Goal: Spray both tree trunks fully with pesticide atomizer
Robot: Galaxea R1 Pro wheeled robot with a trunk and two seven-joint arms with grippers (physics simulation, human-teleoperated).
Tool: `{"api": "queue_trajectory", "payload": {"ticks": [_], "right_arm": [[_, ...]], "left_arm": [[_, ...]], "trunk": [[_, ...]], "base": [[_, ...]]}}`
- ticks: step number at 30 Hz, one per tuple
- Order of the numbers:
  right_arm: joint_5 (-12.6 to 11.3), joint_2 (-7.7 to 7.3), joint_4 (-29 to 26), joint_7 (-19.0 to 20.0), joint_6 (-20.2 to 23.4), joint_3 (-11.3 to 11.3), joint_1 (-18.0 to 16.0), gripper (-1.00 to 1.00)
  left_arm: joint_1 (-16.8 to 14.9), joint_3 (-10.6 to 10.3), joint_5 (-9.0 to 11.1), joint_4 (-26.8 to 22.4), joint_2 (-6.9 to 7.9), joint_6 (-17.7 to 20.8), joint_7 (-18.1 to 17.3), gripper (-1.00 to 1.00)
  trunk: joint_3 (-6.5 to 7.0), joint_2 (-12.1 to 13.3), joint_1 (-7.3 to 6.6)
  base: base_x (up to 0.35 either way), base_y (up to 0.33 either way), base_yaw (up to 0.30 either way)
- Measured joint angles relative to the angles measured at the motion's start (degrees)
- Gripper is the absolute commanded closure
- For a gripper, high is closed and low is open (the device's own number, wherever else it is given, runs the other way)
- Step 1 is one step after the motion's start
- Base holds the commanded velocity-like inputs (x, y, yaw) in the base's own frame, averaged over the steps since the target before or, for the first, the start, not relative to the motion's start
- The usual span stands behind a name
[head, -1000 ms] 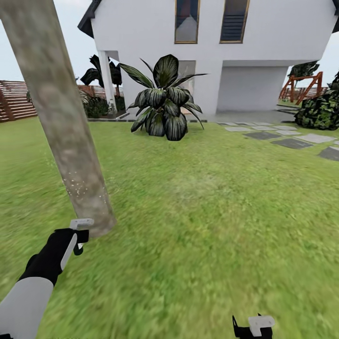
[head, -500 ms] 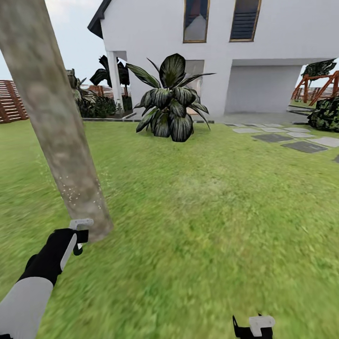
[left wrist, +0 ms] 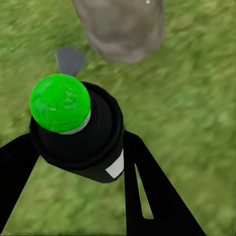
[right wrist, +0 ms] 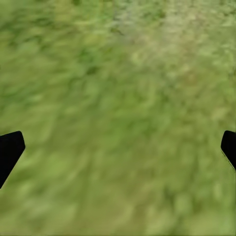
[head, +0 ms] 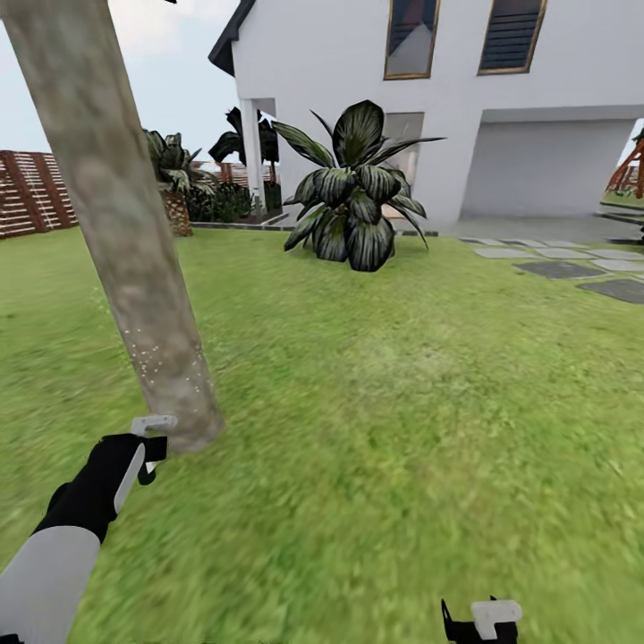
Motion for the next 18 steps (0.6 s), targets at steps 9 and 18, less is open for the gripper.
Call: {"api": "queue_trajectory", "payload": {"ticks": [9, 18], "right_arm": [[0.03, 0.01, -0.01, 0.00, -0.01, 0.00, -0.01, -1.00], [0.04, -0.03, -0.01, 0.00, 0.00, 0.00, 0.01, -1.00]], "left_arm": [[0.04, -0.01, -0.07, 0.09, 0.00, -0.01, 0.01, 1.00], [0.05, -0.01, -0.04, 0.09, 0.00, -0.01, 0.01, 1.00]], "trunk": [[0.00, 0.00, -0.02], [0.00, 0.00, -0.02]], "base": [[0.150, -0.256, 0.132], [0.189, -0.234, 0.001]]}}
